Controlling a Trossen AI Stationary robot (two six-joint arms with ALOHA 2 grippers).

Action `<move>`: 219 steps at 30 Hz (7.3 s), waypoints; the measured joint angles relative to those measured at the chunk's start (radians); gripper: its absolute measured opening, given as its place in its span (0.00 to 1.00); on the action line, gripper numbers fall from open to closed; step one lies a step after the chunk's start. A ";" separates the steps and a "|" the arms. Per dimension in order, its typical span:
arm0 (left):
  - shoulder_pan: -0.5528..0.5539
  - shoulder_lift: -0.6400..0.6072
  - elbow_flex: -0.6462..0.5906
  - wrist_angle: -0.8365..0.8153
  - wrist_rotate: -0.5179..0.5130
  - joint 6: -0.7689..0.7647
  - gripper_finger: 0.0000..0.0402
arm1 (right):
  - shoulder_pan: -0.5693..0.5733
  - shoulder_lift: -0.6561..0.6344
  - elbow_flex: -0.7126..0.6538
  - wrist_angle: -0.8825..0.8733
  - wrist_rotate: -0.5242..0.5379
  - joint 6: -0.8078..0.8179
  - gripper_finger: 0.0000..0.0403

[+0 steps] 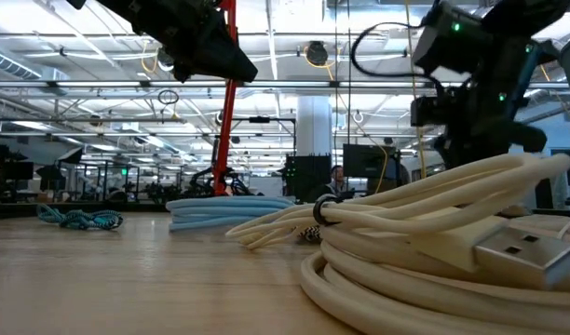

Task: Pick & Place USB Port
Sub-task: Put the top brown charger cable into the blue bin, then put the brown charger cable into the blue bin

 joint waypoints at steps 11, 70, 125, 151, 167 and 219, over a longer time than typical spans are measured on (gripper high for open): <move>0.000 0.000 0.000 -0.002 0.000 -0.001 0.15 | 0.061 -0.202 0.148 -0.319 0.123 0.072 0.12; -0.026 0.000 0.000 -0.028 -0.008 -0.002 0.15 | 1.119 0.131 0.547 -0.254 0.155 0.719 0.07; 0.012 0.000 0.000 0.002 0.011 0.036 0.15 | 0.853 -0.185 0.322 -0.065 0.363 0.394 0.32; -0.060 0.000 0.000 0.000 0.011 -0.033 0.15 | 0.119 -0.105 0.292 0.034 -0.115 -0.087 0.35; -0.061 0.000 0.000 -0.007 0.011 -0.026 0.15 | 0.247 0.210 0.293 0.212 -0.378 -0.146 0.35; -0.066 0.000 0.000 -0.013 0.027 -0.027 0.15 | 0.359 0.529 0.584 0.117 -0.274 -0.157 0.35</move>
